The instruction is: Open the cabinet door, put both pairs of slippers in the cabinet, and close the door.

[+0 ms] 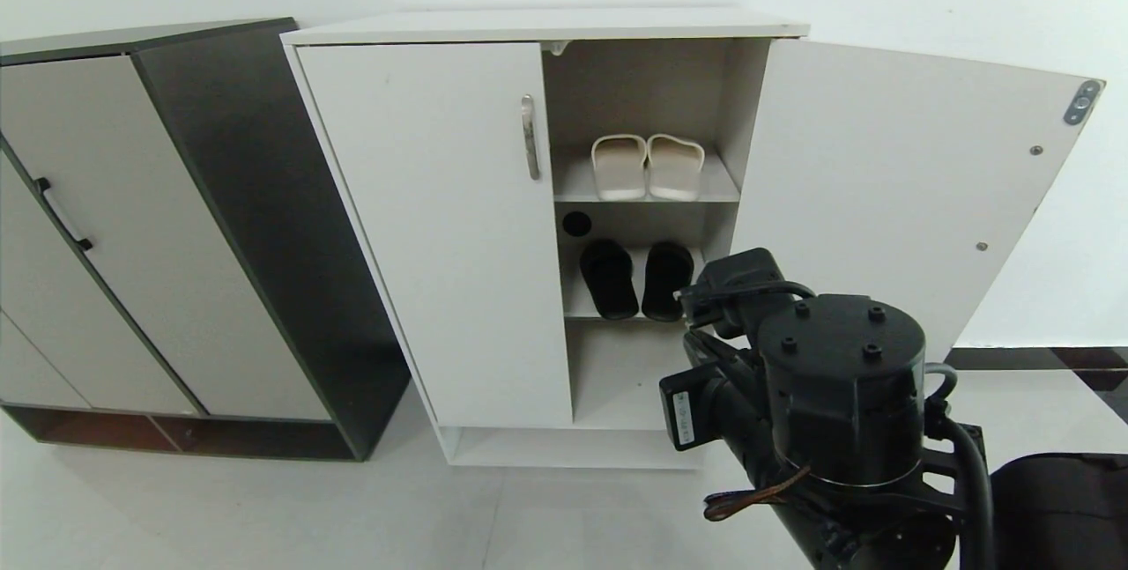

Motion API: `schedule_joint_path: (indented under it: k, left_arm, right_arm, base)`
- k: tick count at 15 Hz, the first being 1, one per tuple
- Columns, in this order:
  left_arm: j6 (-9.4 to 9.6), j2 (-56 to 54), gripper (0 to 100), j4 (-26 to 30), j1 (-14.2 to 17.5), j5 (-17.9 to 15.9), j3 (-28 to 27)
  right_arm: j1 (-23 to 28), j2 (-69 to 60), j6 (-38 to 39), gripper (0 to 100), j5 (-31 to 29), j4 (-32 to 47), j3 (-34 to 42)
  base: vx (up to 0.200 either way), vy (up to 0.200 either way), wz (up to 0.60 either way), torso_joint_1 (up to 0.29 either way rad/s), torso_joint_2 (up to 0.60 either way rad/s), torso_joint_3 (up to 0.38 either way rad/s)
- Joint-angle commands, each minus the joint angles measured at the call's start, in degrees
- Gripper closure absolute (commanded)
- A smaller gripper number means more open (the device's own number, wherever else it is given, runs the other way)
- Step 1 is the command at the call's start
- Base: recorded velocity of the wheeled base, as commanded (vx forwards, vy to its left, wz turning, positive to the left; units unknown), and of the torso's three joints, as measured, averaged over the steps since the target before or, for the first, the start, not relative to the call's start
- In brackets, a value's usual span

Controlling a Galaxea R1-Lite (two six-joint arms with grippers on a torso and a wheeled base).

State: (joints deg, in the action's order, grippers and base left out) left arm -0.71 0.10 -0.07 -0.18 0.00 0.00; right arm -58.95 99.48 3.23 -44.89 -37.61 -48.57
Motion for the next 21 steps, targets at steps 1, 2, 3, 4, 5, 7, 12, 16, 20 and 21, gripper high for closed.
schedule_joint_path:
  k: [1,2,3,4,5,7,12,16,20,21]
  left_arm:
    - [0.0,-0.01,100,-0.01,0.01,0.0,0.0]
    - [0.0,-0.01,100,-0.01,0.01,0.0,0.0]
    - [0.0,-0.01,100,-0.01,0.01,0.0,0.0]
    - [0.0,-0.01,100,-0.01,0.01,0.0,0.0]
    - [0.0,-0.01,100,-0.01,0.01,0.0,0.0]
    - [0.0,-0.01,100,-0.01,0.01,0.0,0.0]
    - [0.0,-0.01,100,-0.01,0.01,0.0,0.0]
    - [0.0,-0.01,100,-0.01,0.01,0.0,0.0]
    - [-0.08,-0.01,100,-0.01,0.01,0.0,0.0]
    - [-0.08,-0.01,100,-0.01,0.01,0.0,0.0]
  right_arm:
    - [-0.02,0.37,-0.15,100,-0.03,0.08,0.14]
    - [-0.02,0.46,-0.24,100,-0.03,0.17,0.14]
    - [-0.11,0.72,-0.42,100,-0.03,0.17,0.23]
    - [-0.02,0.81,-0.42,100,-0.03,0.17,0.23]
    - [-0.02,0.98,-0.42,100,-0.03,0.17,0.23]
    - [-0.02,0.98,-0.42,100,-0.11,0.17,0.23]
    - [-0.02,1.07,-0.42,100,-0.11,0.17,0.4]
    - [-0.02,1.07,-0.42,100,-0.11,0.08,0.4]
    - [-0.02,1.07,-0.33,100,-0.11,0.08,0.4]
    - [-0.02,0.98,-0.33,100,-0.11,0.08,0.4]
  base:
    - [0.0,0.0,0.0,0.0,0.0,0.0]
    - [0.0,0.0,0.0,0.0,0.0,0.0]
    - [0.0,0.0,0.0,0.007,-0.13,-0.119]
    - [0.0,0.0,0.0,-0.002,-0.27,-0.261]
    - [0.0,0.0,0.0,0.012,-0.13,-0.325]
    - [0.0,0.0,0.0,0.039,-0.34,-0.361]
    - [0.0,0.0,0.0,0.081,-0.5,-0.35]
    - [0.0,0.0,0.0,0.134,-0.47,-0.331]
    - [0.0,0.0,0.0,0.17,-0.48,-0.321]
    - [0.0,0.0,0.0,0.178,-0.48,-0.32]
